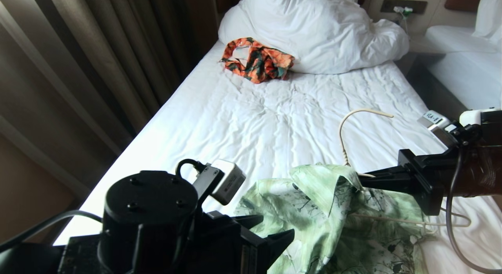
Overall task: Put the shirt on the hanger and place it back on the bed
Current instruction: Hook the other side of the shirt onto the hanger
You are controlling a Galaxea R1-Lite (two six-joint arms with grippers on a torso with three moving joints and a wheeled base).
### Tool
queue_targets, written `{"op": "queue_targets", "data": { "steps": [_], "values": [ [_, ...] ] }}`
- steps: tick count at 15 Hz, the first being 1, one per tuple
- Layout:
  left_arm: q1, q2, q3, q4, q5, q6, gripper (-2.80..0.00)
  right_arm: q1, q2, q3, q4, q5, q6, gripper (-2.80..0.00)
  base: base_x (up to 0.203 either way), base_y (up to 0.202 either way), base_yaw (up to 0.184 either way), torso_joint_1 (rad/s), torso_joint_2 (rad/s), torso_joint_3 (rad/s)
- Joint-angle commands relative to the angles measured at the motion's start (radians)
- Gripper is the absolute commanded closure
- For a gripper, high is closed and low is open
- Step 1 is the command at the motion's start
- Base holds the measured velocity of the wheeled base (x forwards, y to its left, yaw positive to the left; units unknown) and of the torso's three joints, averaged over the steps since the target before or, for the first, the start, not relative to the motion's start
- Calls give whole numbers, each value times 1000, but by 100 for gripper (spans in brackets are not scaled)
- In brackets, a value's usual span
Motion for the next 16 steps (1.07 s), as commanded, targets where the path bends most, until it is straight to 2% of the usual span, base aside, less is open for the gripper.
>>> {"op": "queue_targets", "data": {
  "steps": [1,4,7,13,16],
  "values": [
    [-2,82,-11,-59,2,1,-280,-1,15,1,-4,7,-4,0,0,0,0,0,0,0],
    [-2,140,-70,-111,0,4,-280,-1,12,6,-4,9,-4,0,0,0,0,0,0,0],
    [-11,178,-69,-117,-33,3,-280,-3,6,6,-5,12,-4,0,0,0,0,0,0,0],
    [-20,206,-137,-155,-30,8,-280,-14,1,5,-5,23,-4,0,0,0,0,0,0,0],
    [7,194,-169,-161,-26,54,-280,-17,1,6,-5,24,-4,0,0,0,0,0,0,0]
  ]
}}
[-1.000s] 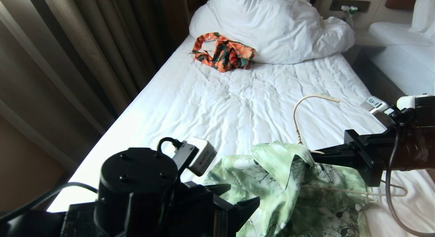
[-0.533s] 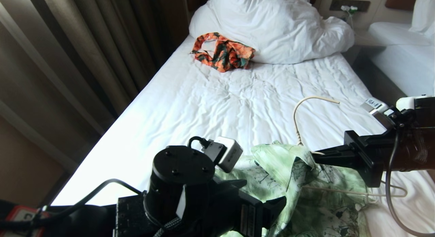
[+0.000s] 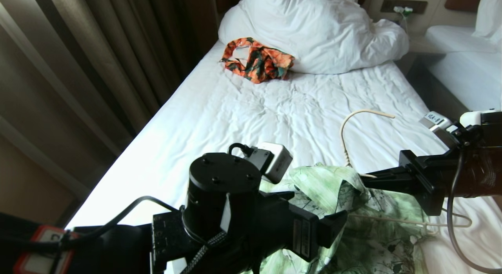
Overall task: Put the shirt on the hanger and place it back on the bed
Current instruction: Hook the other side of the shirt onto the hanger
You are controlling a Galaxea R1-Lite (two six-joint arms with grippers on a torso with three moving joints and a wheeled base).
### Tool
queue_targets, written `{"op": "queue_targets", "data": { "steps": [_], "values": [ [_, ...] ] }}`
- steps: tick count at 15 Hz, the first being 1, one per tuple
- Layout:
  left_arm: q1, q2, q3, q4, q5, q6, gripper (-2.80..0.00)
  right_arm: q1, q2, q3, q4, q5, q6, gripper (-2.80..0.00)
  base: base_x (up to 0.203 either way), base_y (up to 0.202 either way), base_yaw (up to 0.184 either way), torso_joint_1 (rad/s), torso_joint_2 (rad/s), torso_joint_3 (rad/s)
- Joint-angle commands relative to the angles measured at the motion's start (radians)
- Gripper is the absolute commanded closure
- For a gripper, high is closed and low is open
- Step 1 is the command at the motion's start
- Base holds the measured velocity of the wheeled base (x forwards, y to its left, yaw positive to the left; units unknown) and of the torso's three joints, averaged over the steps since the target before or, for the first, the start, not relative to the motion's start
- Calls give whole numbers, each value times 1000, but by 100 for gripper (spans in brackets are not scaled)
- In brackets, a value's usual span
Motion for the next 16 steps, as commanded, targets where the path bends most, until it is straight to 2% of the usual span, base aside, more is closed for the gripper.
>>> {"op": "queue_targets", "data": {
  "steps": [1,8,11,12,14,15,16],
  "values": [
    [26,-7,-23,-26,2,26,-280,0,-2,1,-2,7,-2,0,0,0,0,0,0,0],
    [64,-78,-56,-46,10,44,-280,1,-2,5,-2,10,-2,0,0,0,0,0,0,0],
    [32,-76,-73,-40,9,43,-280,4,0,7,-1,10,-2,0,0,0,0,0,0,0],
    [26,-79,-60,-39,10,43,-280,3,0,7,-2,10,-1,0,0,0,0,0,0,0],
    [26,-97,38,-43,8,36,-280,0,0,2,-2,10,-1,0,0,0,0,0,0,0],
    [22,-104,86,-46,8,19,-280,0,4,-1,-2,10,-1,0,0,0,0,0,0,0],
    [4,-108,111,-48,7,-24,-280,3,7,-2,-2,10,-1,0,0,0,0,0,0,0]
  ]
}}
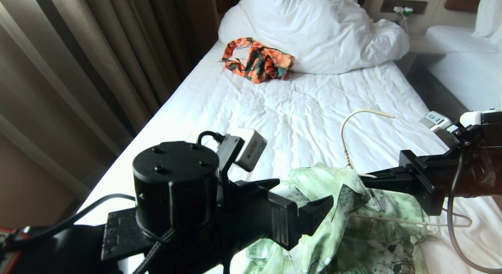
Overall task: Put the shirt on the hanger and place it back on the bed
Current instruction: Hook the other side of the shirt onto the hanger
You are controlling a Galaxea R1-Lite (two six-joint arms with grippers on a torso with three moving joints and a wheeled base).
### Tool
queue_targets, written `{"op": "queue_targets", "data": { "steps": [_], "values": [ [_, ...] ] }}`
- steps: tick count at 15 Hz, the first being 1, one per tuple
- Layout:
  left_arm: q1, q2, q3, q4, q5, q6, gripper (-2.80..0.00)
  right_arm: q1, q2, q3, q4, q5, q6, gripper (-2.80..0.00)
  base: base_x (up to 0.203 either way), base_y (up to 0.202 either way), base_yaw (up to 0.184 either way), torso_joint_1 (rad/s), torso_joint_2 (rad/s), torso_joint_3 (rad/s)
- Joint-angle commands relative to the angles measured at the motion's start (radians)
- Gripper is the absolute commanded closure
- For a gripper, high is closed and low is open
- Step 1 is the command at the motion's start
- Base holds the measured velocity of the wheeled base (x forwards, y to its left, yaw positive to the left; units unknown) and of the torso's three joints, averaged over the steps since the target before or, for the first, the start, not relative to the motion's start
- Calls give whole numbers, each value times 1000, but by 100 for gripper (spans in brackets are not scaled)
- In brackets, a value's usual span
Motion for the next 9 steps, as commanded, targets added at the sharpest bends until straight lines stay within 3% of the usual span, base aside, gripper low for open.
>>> {"op": "queue_targets", "data": {
  "steps": [1,5,9],
  "values": [
    [-38,-9,43,-6,2,-47,-280,4,10,-2,-2,7,-2,0,0,0,0,0,0,0],
    [-132,30,50,-7,9,-85,-280,4,11,-2,-2,7,-2,0,0,0,0,0,0,0],
    [-149,108,-8,-8,18,-88,-280,2,13,-1,-2,7,-2,0,0,0,0,0,0,0]
  ]
}}
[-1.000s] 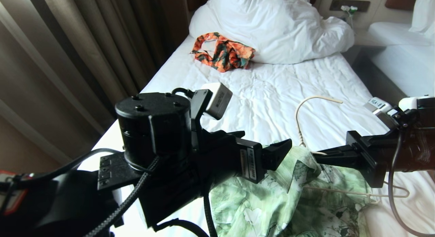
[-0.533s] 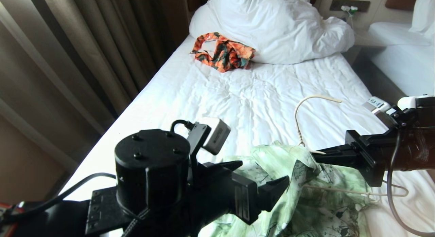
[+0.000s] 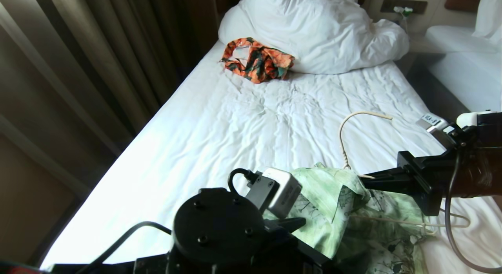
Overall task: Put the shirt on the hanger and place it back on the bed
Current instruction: Hook the other side of the shirt onto the hanger
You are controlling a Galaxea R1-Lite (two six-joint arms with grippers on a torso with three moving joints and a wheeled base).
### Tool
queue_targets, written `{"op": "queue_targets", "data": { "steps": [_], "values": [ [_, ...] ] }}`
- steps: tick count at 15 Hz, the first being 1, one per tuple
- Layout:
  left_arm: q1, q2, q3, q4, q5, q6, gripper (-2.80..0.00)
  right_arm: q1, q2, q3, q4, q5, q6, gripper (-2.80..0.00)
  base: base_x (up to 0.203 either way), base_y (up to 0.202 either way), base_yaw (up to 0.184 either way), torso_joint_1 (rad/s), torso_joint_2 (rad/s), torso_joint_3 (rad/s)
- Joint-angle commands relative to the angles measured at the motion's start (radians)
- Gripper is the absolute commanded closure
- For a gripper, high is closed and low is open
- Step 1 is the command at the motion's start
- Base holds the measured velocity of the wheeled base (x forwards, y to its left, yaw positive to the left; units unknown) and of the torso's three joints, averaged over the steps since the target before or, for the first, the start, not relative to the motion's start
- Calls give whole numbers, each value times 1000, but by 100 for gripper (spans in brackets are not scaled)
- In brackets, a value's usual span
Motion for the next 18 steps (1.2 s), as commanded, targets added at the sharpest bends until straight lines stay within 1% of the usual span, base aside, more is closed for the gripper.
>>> {"op": "queue_targets", "data": {
  "steps": [1,4,5,10,13,16,18],
  "values": [
    [-4,52,-42,-4,2,-3,-280,-1,2,0,-2,7,-3,0,0,0,0,0,0,0],
    [4,90,-114,-3,6,-1,-280,-1,0,0,-2,7,-3,0,0,0,0,0,0,0],
    [13,89,-119,-3,8,3,-280,-2,-1,0,-2,7,-4,0,0,0,0,0,0,0],
    [68,11,-164,3,9,14,-280,-4,0,-1,-2,7,-3,0,0,0,0,0,0,0],
    [68,-37,-180,9,9,30,-280,-2,0,0,-2,7,-3,0,0,0,0,0,0,0],
    [65,-12,-218,9,7,33,-280,1,-1,3,-2,7,-3,0,0,0,0,0,0,0],
    [52,15,-271,41,6,34,-280,1,-1,3,-2,7,-3,0,0,0,0,0,0,0]
  ]
}}
